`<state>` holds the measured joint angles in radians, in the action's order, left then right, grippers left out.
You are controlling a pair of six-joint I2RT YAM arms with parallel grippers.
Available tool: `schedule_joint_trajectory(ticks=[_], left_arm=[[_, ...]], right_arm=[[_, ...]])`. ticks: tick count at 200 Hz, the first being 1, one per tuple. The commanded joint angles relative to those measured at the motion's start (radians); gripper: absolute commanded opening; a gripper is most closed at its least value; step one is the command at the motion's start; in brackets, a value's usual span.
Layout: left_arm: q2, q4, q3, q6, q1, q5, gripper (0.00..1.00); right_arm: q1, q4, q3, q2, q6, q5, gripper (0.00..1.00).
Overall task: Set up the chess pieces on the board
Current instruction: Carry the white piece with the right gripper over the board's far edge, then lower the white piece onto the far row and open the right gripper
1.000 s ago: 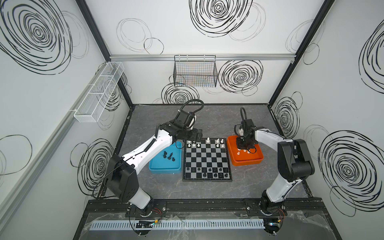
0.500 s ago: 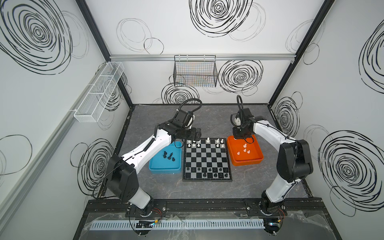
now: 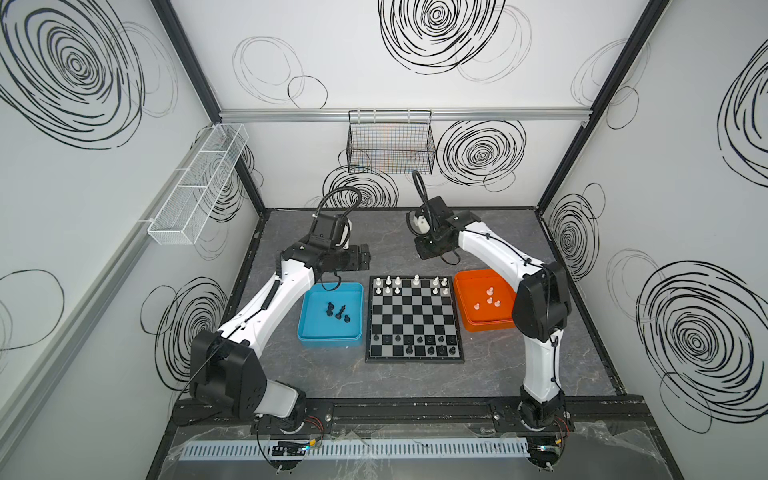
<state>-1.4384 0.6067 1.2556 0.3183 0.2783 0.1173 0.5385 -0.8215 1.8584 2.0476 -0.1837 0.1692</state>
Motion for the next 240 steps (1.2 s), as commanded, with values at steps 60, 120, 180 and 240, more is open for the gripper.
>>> schedule_joint_trajectory(ticks=[60,120,180,240], left_arm=[[0.058,-0.013,-0.072,-0.023,-0.068,0.049,0.96],[0.056,-0.024,-0.084,-0.019,-0.070,0.061,0.96],[0.056,-0.030,-0.100,-0.016,-0.071,0.065,0.96],[0.050,-0.036,-0.104,-0.019,-0.074,0.068,0.96]], right_arm=[[0.088,-0.042,0.043,0.096,0.013,-0.026,0.17],[0.095,-0.018,0.003,0.125,0.018,-0.027,0.17],[0.104,-0.013,-0.001,0.161,0.023,-0.007,0.17],[0.104,-0.019,-0.002,0.186,0.029,0.000,0.17]])
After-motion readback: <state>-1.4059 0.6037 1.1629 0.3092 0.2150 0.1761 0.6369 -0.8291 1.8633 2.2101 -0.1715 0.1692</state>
